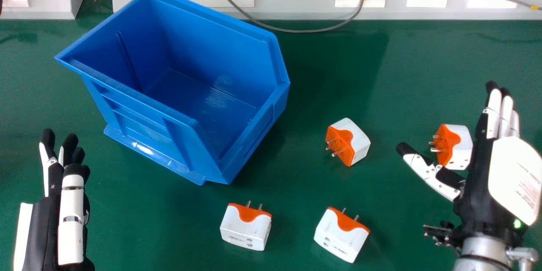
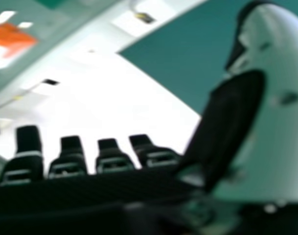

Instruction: Pick all objects and put in blue box

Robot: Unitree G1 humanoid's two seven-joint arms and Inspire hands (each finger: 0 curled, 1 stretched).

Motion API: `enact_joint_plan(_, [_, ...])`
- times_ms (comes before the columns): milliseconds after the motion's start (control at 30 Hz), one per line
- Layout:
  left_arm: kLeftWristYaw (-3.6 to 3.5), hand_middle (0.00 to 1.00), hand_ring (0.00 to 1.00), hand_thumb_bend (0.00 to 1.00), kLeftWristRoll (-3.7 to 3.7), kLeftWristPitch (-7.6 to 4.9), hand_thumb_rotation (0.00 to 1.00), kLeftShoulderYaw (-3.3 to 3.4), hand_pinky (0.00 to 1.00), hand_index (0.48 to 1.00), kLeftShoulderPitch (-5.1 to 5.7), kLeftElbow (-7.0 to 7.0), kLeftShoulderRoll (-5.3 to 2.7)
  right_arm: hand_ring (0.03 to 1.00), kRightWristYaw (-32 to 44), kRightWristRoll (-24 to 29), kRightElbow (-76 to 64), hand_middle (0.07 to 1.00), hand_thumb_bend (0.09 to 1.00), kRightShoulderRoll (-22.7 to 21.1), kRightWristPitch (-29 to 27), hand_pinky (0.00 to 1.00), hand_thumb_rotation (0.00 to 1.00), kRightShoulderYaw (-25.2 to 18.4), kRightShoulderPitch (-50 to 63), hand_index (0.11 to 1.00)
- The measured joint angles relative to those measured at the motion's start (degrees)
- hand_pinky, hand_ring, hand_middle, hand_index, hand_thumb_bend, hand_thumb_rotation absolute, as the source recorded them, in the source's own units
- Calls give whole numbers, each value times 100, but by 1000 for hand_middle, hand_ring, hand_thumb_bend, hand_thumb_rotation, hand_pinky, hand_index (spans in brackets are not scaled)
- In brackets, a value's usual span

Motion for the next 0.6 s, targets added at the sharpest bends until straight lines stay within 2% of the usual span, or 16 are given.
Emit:
enact_joint_plan(200, [-8, 1000, 1000, 138, 0, -3, 1000, 11, 1000, 1000, 8, -6, 3, 914, -23, 187, 755, 954, 653, -218, 338, 801, 433, -16, -567, 946])
enact_joint_plan(600, [-19, 1000, 1000, 158, 0, 30, 1000, 76, 1000, 1000, 48, -119, 29, 920, 283, 565, 1626, 952, 666, -376, 1164, 811, 421, 55, -1346, 944])
